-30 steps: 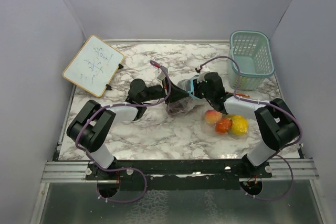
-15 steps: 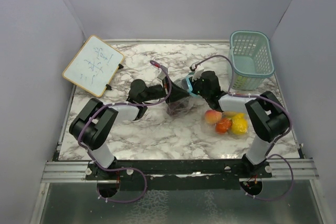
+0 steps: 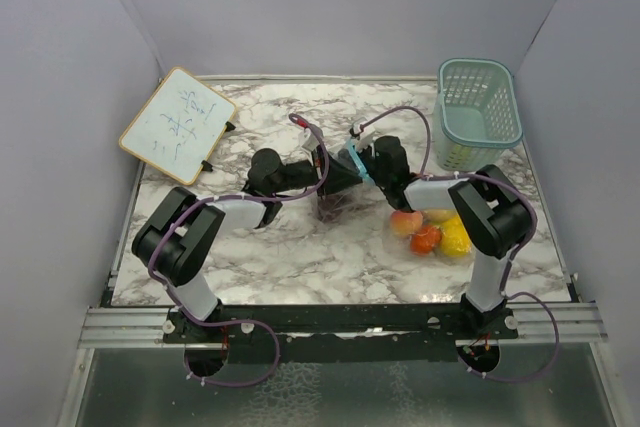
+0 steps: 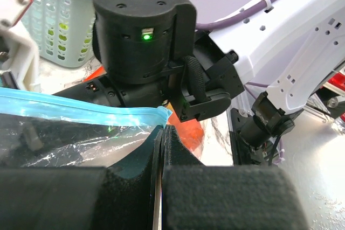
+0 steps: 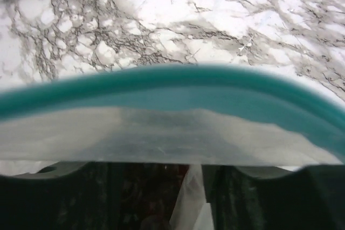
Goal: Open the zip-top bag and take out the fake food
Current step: Pick up the fake fruit from the zipper food storage bag.
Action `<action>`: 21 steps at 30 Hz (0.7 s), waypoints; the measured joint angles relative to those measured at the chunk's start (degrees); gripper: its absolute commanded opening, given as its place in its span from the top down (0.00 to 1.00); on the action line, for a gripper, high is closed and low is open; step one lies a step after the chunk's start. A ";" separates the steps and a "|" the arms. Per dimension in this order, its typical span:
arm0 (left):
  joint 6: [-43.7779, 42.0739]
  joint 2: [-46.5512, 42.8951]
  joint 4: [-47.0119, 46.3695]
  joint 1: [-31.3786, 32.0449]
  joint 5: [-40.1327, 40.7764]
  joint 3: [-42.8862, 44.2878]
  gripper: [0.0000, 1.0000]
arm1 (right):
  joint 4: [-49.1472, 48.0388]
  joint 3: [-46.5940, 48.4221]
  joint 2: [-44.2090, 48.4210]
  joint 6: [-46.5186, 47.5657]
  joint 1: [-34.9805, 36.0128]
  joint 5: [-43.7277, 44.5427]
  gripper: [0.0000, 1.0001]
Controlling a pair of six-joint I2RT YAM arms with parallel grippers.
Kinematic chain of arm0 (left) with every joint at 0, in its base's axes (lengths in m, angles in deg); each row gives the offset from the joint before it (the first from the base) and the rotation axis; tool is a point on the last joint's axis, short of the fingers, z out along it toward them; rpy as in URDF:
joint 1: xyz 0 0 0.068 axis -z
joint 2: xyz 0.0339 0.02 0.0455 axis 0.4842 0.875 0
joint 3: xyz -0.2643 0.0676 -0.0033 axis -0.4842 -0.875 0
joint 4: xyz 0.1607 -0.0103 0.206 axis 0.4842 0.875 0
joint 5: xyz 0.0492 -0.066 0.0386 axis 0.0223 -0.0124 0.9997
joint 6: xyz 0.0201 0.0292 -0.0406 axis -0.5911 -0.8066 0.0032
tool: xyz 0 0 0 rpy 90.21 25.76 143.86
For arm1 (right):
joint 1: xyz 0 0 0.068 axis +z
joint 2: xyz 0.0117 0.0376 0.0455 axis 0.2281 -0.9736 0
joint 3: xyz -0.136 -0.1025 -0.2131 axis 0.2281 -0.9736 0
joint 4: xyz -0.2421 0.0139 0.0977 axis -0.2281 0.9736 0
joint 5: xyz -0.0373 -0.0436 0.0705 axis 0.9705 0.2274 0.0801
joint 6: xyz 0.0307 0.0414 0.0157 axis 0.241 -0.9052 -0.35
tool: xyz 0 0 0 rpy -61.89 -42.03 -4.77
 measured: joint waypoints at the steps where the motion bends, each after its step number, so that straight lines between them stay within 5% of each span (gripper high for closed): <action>1: -0.20 -0.02 0.17 0.00 0.00 -0.02 1.00 | -0.85 -0.15 0.15 -0.09 0.00 0.00 0.62; 5: -1.88 -0.76 2.67 0.04 0.17 -0.11 0.84 | -2.08 -2.10 1.90 -0.98 0.00 0.26 0.72; 10: -4.85 -3.80 5.25 0.37 1.73 -0.96 0.07 | -0.94 -4.72 7.58 -1.42 0.00 1.73 0.72; 11: -5.22 -4.42 5.64 0.37 2.03 -1.22 0.02 | -0.66 -4.70 8.74 -1.40 0.00 1.90 0.71; 21: -9.09 -15.54 10.45 0.22 12.70 -9.33 0.01 | 1.22 -5.42 12.57 -0.07 0.00 4.13 0.61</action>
